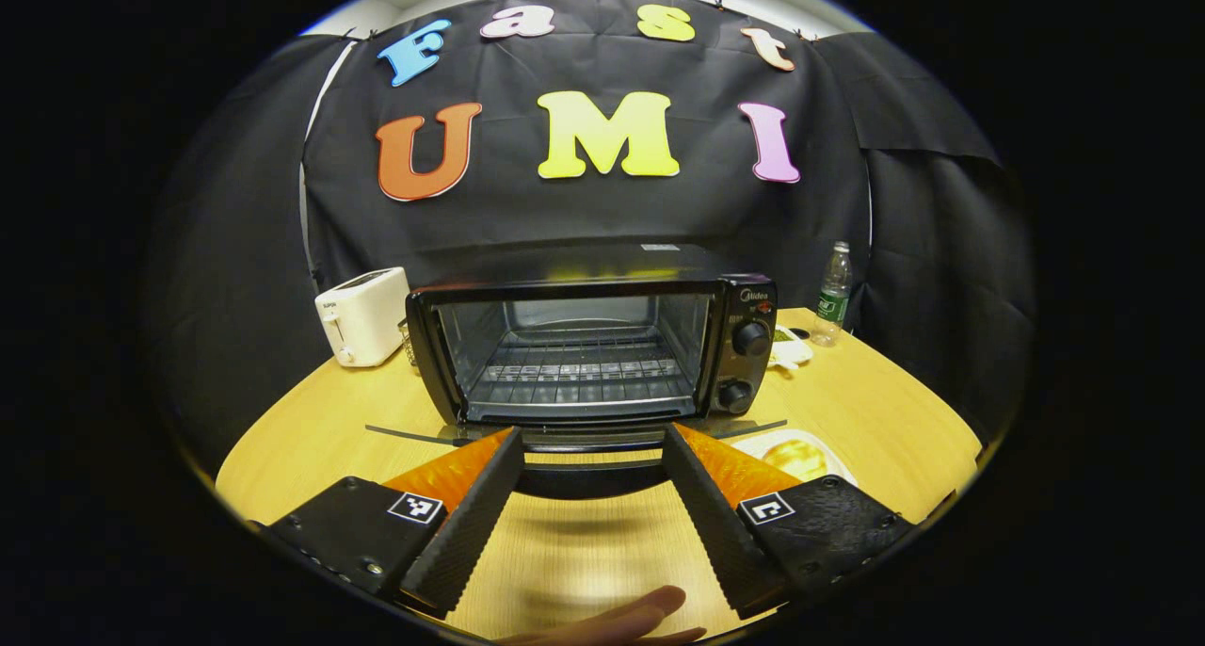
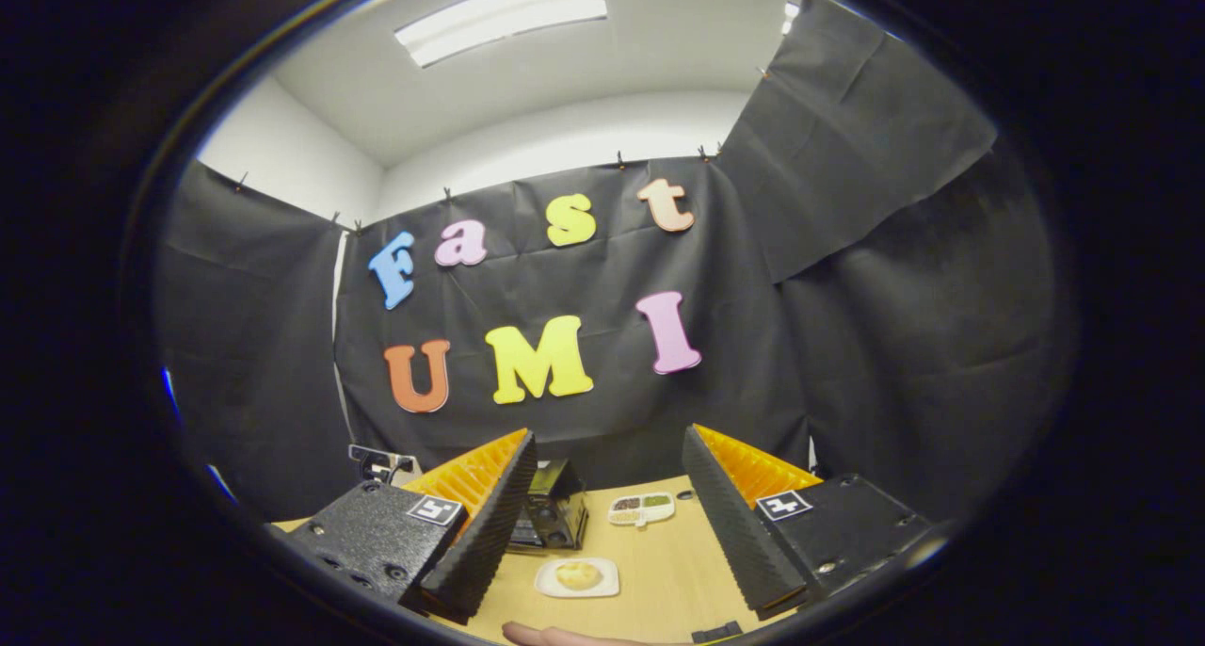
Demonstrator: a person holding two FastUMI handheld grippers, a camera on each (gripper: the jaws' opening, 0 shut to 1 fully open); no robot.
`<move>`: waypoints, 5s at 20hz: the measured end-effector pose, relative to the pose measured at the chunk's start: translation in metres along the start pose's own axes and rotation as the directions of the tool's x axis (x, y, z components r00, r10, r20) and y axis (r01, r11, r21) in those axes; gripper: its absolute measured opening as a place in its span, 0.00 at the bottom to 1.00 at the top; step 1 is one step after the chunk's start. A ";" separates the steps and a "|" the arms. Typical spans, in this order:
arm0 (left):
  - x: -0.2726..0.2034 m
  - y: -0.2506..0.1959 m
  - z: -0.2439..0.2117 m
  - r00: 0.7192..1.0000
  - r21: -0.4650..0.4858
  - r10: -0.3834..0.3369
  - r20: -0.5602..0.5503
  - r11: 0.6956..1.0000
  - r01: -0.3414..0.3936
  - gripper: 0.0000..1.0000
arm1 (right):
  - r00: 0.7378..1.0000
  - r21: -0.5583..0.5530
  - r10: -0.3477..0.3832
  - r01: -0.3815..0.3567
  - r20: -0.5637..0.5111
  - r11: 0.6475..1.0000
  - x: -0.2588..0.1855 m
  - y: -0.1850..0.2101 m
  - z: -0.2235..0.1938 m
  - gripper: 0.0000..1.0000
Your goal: Open the electric oven with the left hand, put the food in, and close the electric oven.
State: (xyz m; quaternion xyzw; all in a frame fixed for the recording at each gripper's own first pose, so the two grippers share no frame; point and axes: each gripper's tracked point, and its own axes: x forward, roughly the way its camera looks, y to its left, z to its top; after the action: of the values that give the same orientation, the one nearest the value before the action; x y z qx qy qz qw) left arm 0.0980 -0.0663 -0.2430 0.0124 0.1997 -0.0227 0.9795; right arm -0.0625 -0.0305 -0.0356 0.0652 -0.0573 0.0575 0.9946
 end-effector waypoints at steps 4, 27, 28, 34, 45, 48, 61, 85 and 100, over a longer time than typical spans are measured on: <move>-0.006 -0.001 -0.019 1.000 0.002 -0.001 -0.001 1.000 0.001 0.99 | 1.000 -0.022 0.012 -0.012 -0.017 1.000 0.001 0.006 -0.011 0.94; -0.044 0.028 -0.046 1.000 -0.116 0.025 -0.014 0.993 -0.027 0.87 | 0.989 -0.053 -0.015 0.007 -0.145 0.999 0.044 0.024 -0.077 0.94; -0.054 0.031 -0.037 0.999 -0.120 0.031 0.012 0.992 -0.030 0.94 | 0.987 -0.053 -0.021 0.013 -0.158 0.999 0.048 0.024 -0.086 0.94; -0.116 0.047 0.028 0.985 -0.079 0.068 0.160 0.995 -0.056 0.83 | 0.958 -0.095 -0.033 0.006 -0.284 0.995 0.080 0.029 -0.165 0.95; -0.199 0.094 0.133 0.926 -0.078 0.150 0.345 0.988 -0.132 0.93 | 0.844 -0.145 -0.019 -0.070 -0.536 0.987 0.136 0.055 -0.337 0.96; -0.209 0.103 0.144 0.914 -0.126 0.155 0.376 0.985 -0.115 0.93 | 0.796 -0.156 -0.021 -0.092 -0.604 0.983 0.148 0.059 -0.375 0.96; -0.183 0.126 0.140 0.933 -0.148 0.147 0.329 0.984 -0.102 0.94 | 0.681 -0.145 -0.064 -0.062 -0.730 0.988 0.154 0.050 -0.426 0.92; -0.167 0.145 0.129 0.940 -0.051 0.087 0.331 0.996 -0.074 0.94 | 0.840 0.452 0.198 0.061 -0.504 0.890 0.240 0.248 -0.353 0.80; -0.156 0.164 0.118 0.952 -0.017 0.108 0.285 0.994 -0.108 0.95 | 0.891 0.215 0.014 0.094 -0.453 0.972 0.373 0.259 -0.410 0.81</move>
State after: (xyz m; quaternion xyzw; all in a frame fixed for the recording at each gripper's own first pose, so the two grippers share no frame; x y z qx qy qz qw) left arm 0.0084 0.0999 -0.0708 0.0195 0.0556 0.0296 0.9978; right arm 0.3174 0.3199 -0.3627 0.1663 0.1835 0.0565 0.9672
